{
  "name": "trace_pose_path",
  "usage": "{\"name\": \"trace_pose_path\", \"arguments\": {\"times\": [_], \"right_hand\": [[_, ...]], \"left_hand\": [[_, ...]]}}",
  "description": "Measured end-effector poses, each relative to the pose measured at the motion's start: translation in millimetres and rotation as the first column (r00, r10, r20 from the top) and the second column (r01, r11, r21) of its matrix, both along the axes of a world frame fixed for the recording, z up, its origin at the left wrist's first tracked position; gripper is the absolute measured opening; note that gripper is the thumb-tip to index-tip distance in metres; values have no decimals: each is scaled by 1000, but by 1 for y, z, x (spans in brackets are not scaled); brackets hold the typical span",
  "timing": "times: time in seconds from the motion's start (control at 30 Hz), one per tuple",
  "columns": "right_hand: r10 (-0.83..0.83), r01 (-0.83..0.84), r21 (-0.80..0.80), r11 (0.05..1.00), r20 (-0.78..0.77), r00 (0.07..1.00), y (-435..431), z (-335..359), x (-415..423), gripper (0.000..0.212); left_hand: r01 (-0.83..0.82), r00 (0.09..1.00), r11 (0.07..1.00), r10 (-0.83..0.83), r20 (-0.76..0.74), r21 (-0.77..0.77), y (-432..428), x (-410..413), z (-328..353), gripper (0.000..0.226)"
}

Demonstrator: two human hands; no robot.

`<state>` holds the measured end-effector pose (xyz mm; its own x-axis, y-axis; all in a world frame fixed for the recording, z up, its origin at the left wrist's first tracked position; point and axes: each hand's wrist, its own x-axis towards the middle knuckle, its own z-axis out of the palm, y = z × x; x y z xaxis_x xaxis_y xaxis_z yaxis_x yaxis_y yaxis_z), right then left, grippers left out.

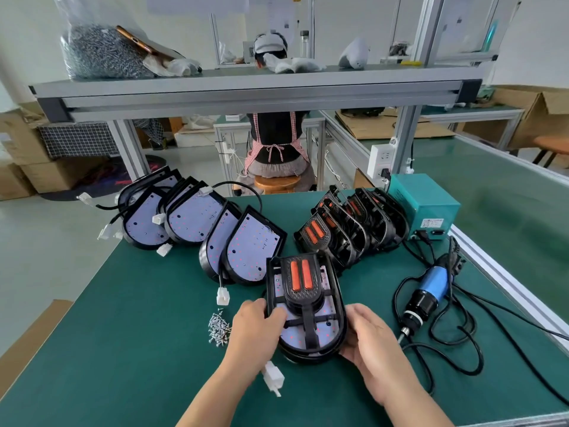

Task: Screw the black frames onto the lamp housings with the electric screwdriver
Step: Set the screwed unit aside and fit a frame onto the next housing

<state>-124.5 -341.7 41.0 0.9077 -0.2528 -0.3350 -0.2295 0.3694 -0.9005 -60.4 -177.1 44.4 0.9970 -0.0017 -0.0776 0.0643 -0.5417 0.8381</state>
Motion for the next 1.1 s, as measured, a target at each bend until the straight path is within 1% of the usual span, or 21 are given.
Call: {"name": "trace_pose_path", "arguments": {"times": [0.03,0.07,0.1,0.13,0.17,0.23,0.3,0.33,0.37,0.4,0.47,0.5,0.57,0.63,0.67,0.73,0.77,0.83,0.9,0.97,1.1], "right_hand": [[-1,0,-85,996,-12,1000,-2,-2,0,31],[-9,4,-225,974,-20,1000,-3,-3,-2,37],[-18,9,-412,911,-17,1000,-3,-3,-3,40],[-28,22,-594,804,0,1000,-3,-3,-5,42],[-30,40,-717,696,27,999,-1,-2,-6,42],[11,55,-820,570,74,997,4,-2,-8,39],[52,44,-912,409,71,996,8,-10,-5,36],[65,34,-936,350,61,996,10,-14,-2,37],[76,35,-939,343,65,995,10,-18,0,42],[87,38,-923,382,77,993,11,-19,2,49],[123,11,-868,496,82,989,13,-21,4,57],[140,-5,-851,526,81,987,13,-22,4,59],[141,2,-839,544,94,986,13,-24,2,62],[96,56,-822,566,134,986,13,-27,0,62],[75,87,-817,571,157,985,13,-28,-1,62],[63,108,-821,561,172,983,15,-30,-3,63],[76,104,-829,549,173,982,16,-29,-3,65],[129,90,-849,520,183,975,18,-28,-3,70],[164,78,-864,497,182,969,17,-28,-3,71],[160,79,-874,480,175,971,14,-29,-3,70],[147,84,-872,482,175,974,12,-30,-6,66]], "left_hand": [[-10,1000,999,8,24,53,-1,0,-1,38],[-19,999,996,16,39,90,-2,-1,-2,37],[-24,998,992,17,58,121,-3,-2,-4,36],[-23,997,989,13,71,146,-3,-3,-5,34],[-21,997,987,9,76,158,-3,-3,-7,32],[-7,996,992,-4,84,129,-4,-4,-12,27],[-3,993,998,-5,114,65,-5,-4,-14,12],[-10,991,998,3,131,56,-6,-5,-14,12],[-10,988,998,0,157,66,-7,-5,-15,22],[5,984,998,-17,178,68,-8,-5,-14,32],[66,981,996,-75,178,58,-8,-6,-10,53],[99,981,993,-109,163,70,-8,-7,-8,62],[151,977,984,-164,139,95,-9,-9,-6,71],[161,976,982,-174,134,101,-9,-11,-10,69],[157,976,979,-174,130,128,-9,-12,-11,66],[137,981,968,-163,107,212,-8,-14,-13,65],[130,982,965,-157,102,226,-7,-14,-14,68],[134,980,968,-161,119,211,-5,-16,-15,74],[154,969,970,-186,164,190,-4,-19,-14,74],[173,961,972,-202,191,157,-2,-20,-13,73],[204,942,971,-229,245,126,0,-23,-12,71]]}}
